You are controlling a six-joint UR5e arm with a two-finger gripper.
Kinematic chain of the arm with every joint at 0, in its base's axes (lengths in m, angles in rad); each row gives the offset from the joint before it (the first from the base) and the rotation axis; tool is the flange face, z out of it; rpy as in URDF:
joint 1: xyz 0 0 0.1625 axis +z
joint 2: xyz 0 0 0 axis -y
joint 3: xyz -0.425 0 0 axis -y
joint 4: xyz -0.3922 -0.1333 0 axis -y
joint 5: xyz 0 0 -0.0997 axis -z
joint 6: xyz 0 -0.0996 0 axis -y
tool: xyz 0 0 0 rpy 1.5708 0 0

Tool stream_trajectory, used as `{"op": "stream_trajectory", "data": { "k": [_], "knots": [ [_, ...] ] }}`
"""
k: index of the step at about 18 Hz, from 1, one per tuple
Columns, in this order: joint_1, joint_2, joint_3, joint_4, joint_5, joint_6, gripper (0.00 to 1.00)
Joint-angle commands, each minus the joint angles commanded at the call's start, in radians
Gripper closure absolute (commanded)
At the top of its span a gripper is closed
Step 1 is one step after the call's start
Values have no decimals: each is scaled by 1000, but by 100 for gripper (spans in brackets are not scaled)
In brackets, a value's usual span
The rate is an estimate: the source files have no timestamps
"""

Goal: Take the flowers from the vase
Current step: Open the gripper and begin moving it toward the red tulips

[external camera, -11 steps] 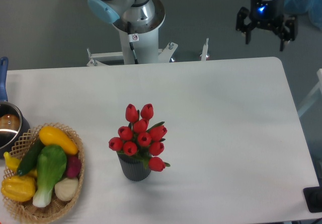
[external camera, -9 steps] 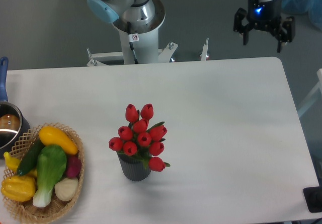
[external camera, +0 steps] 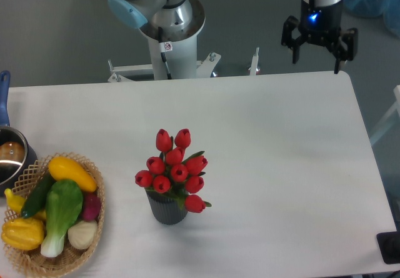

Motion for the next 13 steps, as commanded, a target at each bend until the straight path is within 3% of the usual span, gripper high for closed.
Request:
{"op": "stream_trajectory", "data": {
  "k": [13],
  "knots": [
    [2,34,-86,2,-36,20,0]
  ]
}}
